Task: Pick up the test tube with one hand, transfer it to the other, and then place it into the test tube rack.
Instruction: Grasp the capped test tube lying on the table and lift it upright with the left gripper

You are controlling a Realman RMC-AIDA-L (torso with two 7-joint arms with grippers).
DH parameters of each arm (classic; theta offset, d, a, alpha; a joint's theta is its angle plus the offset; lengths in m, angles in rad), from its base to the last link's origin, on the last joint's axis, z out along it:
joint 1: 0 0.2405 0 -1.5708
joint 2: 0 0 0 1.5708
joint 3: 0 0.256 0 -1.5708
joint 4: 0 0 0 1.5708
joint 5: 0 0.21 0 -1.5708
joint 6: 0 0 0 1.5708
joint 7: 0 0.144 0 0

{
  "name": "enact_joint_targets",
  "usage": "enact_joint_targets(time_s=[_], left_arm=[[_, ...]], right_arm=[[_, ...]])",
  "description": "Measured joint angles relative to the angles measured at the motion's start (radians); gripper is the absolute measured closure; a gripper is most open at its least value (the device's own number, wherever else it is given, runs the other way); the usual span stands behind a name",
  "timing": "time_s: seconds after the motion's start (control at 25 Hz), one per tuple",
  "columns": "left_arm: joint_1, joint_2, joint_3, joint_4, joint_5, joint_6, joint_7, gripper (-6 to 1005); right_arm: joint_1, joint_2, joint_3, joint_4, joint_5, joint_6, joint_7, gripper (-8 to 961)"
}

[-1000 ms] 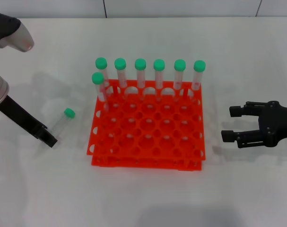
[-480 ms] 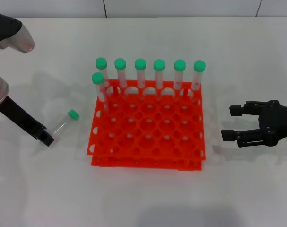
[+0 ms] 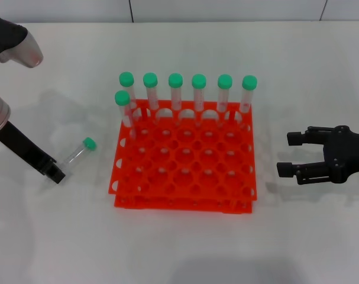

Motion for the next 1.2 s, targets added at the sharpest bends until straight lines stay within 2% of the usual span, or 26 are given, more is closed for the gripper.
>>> enact_joint_targets(time_s=[0.48, 0.6, 0.68, 0.8, 0.84, 0.88, 0.92, 0.96, 1.0, 1.04, 1.2], left_arm=[[0.009, -0.003, -0.012, 0.01, 0.005, -0.017, -0.007, 795], [0.009, -0.001, -0.051, 0.029, 0.003, -0.028, -0.005, 795], [0.014, 0.0, -0.113, 0.058, 0.0, -0.032, 0.004, 795], [0.014, 0.0, -0.113, 0.058, 0.0, -0.032, 0.004, 794], [0.019, 0.001, -0.151, 0.082, -0.003, -0.035, 0.011, 794], [0.019, 0.001, -0.151, 0.082, -0.003, -0.035, 0.011, 794], [0.071, 0.004, -0.278, 0.209, -0.124, -0.042, 0.058, 795], [0.097, 0.007, -0.307, 0.248, -0.198, -0.048, 0.078, 795], [0.097, 0.007, -0.307, 0.248, -0.198, -0.048, 0.078, 795], [0.143, 0.017, -0.351, 0.29, -0.351, -0.07, 0.127, 795], [0.198, 0.034, -0.375, 0.294, -0.591, -0.103, 0.214, 794]], right_arm=[[-0.001, 0.0, 0.002, 0.001, 0.0, 0.0, 0.0, 141], [-0.002, 0.0, 0.002, 0.001, 0.0, 0.001, 0.0, 142], [-0.004, 0.0, 0.004, 0.001, 0.0, 0.002, 0.0, 143], [-0.007, 0.0, 0.027, 0.003, 0.0, -0.001, -0.011, 144], [-0.008, 0.0, 0.033, 0.005, 0.001, -0.002, -0.014, 144], [-0.01, 0.001, 0.042, 0.006, 0.004, -0.004, -0.018, 144], [-0.013, 0.001, 0.049, 0.008, 0.009, -0.005, -0.02, 145], [-0.015, 0.001, 0.051, 0.008, 0.012, -0.006, -0.021, 145], [-0.017, 0.001, 0.051, 0.009, 0.015, -0.006, -0.022, 145], [-0.018, 0.001, 0.051, 0.009, 0.017, -0.006, -0.022, 145], [-0.022, 0.001, 0.056, 0.006, 0.017, -0.006, -0.022, 147]])
